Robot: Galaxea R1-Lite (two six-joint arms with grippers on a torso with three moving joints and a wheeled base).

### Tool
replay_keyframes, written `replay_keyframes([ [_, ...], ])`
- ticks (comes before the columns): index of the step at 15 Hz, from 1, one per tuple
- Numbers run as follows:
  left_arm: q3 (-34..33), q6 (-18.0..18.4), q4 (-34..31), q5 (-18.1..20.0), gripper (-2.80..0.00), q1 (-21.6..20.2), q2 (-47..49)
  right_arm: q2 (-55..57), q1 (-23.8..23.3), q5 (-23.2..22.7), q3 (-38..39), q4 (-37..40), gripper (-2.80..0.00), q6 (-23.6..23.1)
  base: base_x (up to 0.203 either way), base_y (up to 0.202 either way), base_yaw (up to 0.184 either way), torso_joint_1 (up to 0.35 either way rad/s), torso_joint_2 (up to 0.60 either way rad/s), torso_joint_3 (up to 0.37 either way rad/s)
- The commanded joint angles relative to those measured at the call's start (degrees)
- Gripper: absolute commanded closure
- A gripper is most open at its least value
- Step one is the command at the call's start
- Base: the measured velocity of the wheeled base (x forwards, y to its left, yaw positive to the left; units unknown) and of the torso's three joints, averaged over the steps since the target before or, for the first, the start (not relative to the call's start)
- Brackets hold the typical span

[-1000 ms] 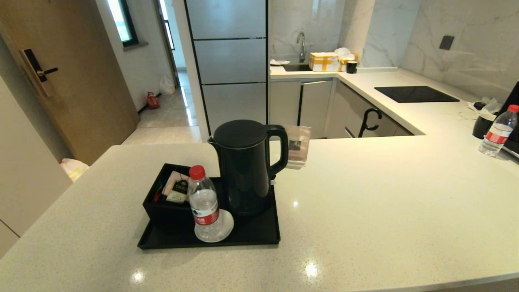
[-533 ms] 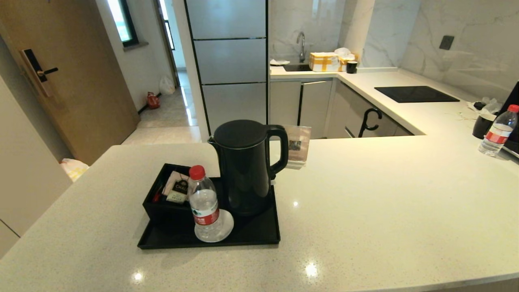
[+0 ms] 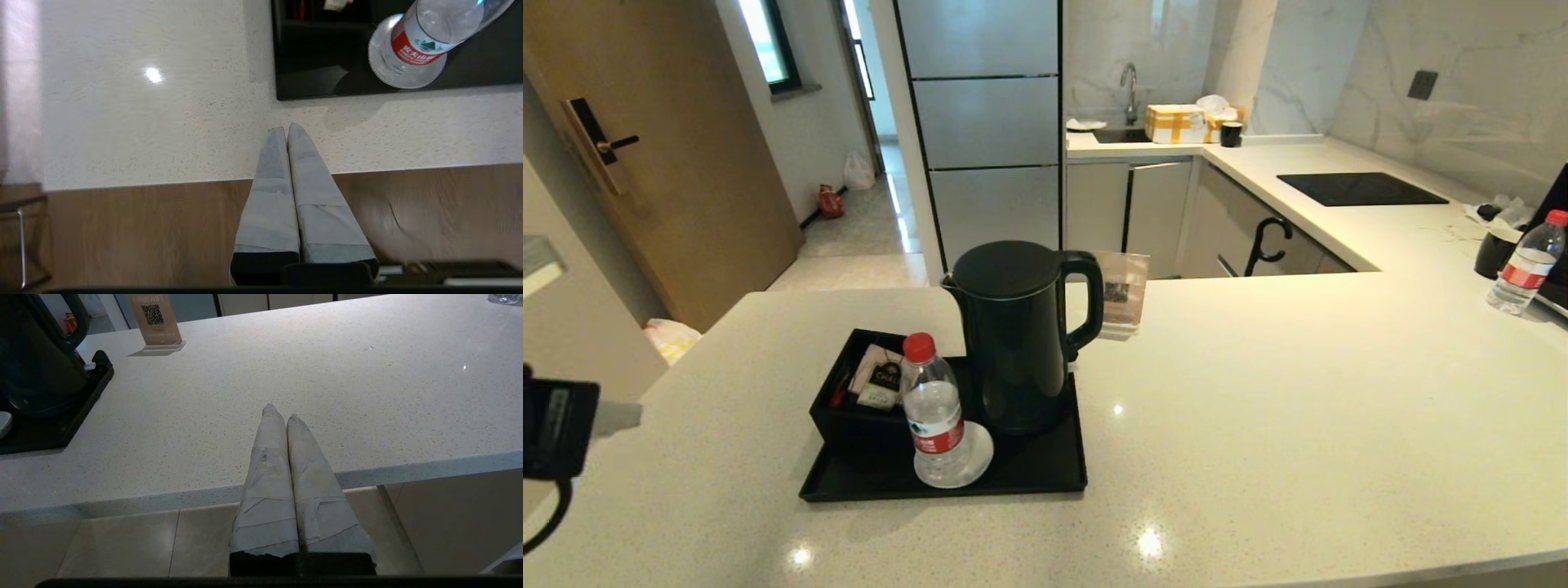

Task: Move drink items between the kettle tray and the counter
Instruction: Pick up the tea bag

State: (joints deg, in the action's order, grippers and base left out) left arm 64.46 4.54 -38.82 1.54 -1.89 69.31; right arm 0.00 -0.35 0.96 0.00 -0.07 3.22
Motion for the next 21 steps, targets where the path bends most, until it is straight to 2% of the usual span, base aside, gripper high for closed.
replay_keyframes([
  [1, 7.1, 0.4, -2.8, 2.2, 0.00, -0.1, 16.3, 0.1, 0.0, 0.0, 0.0, 0.0, 0.00, 0.0, 0.000, 0.000, 0.000, 0.000, 0.00, 0.000],
  [4, 15.8, 1.1, -6.0, 5.8, 0.00, 1.5, 26.9, 0.1, 0.0, 0.0, 0.0, 0.0, 0.00, 0.0, 0.000, 0.000, 0.000, 0.000, 0.00, 0.000],
  [7, 18.9, 2.2, -6.5, 6.8, 0.00, 4.0, 31.2, 0.1, 0.0, 0.0, 0.0, 0.0, 0.00, 0.0, 0.000, 0.000, 0.000, 0.000, 0.00, 0.000],
  [8, 20.2, 4.0, -6.3, 7.1, -2.80, 4.1, 33.3, 0.1, 0.0, 0.0, 0.0, 0.0, 0.00, 0.0, 0.000, 0.000, 0.000, 0.000, 0.00, 0.000],
  [9, 21.8, 5.4, -6.2, 7.7, -2.80, 4.1, 34.4, 0.1, 0.0, 0.0, 0.0, 0.0, 0.00, 0.0, 0.000, 0.000, 0.000, 0.000, 0.00, 0.000],
  [11, 23.3, 5.9, -6.1, 9.2, -2.80, 4.6, 36.4, 0.0, 0.0, 0.0, 0.0, 0.0, 0.00, 0.0, 0.000, 0.000, 0.000, 0.000, 0.00, 0.000],
  [18, 25.8, 5.5, -5.5, 8.2, -2.80, 5.4, 40.1, 0.1, 0.0, 0.0, 0.0, 0.0, 0.00, 0.0, 0.000, 0.000, 0.000, 0.000, 0.00, 0.000],
  [19, 26.0, 5.5, -3.5, 8.1, -2.80, 5.6, 41.1, 0.1, 0.0, 0.0, 0.0, 0.0, 0.00, 0.0, 0.000, 0.000, 0.000, 0.000, 0.00, 0.000],
  [21, 26.1, 5.5, -3.4, 8.0, -2.80, 5.7, 41.2, 0.1, 0.0, 0.0, 0.0, 0.0, 0.00, 0.0, 0.000, 0.000, 0.000, 0.000, 0.00, 0.000],
])
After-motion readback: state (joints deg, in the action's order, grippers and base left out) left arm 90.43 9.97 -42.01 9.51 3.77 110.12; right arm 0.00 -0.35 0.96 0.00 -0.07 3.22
